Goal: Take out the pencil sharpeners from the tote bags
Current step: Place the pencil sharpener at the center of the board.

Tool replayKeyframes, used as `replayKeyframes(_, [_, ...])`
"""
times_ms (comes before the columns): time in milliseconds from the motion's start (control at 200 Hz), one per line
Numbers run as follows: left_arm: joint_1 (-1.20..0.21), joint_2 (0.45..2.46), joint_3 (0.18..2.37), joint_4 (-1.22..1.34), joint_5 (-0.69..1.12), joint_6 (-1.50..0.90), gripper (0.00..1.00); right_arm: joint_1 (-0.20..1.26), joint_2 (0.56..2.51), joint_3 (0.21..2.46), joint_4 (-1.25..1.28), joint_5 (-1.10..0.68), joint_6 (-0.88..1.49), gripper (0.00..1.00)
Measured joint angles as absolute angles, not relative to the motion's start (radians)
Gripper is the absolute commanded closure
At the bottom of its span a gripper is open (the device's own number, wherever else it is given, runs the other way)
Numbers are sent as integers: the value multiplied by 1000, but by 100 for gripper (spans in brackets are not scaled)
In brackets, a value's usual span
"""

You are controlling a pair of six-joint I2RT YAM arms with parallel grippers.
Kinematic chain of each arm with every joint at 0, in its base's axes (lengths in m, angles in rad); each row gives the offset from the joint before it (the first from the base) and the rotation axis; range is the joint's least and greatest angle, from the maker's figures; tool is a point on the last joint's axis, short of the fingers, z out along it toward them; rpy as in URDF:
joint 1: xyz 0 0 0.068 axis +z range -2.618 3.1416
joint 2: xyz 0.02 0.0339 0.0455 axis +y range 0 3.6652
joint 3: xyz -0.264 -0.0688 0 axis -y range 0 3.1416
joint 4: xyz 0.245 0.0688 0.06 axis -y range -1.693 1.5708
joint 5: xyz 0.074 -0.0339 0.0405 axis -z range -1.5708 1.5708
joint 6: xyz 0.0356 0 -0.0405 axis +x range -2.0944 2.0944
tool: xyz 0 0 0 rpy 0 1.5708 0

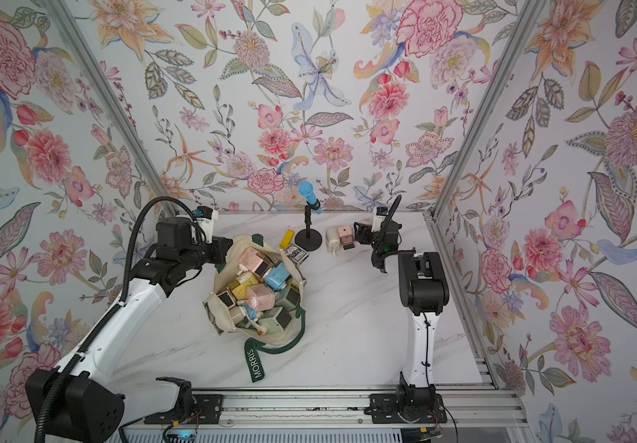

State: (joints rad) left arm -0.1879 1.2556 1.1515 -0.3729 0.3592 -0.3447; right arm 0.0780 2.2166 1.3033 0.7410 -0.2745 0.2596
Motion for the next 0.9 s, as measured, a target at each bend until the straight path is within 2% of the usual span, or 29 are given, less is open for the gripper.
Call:
replayKeyframes(160, [-188,1256,1151,-373,359,-345,100,78,2222,1309,717,-289,260,24])
replayKeyframes(405, [-188,1256,1151,-373,359,-345,100,78,2222,1310,714,-316,270,13])
replayKeyframes(896, [-188,1256,1151,-373,359,-345,100,77,2222,1315,701,-334,270,13])
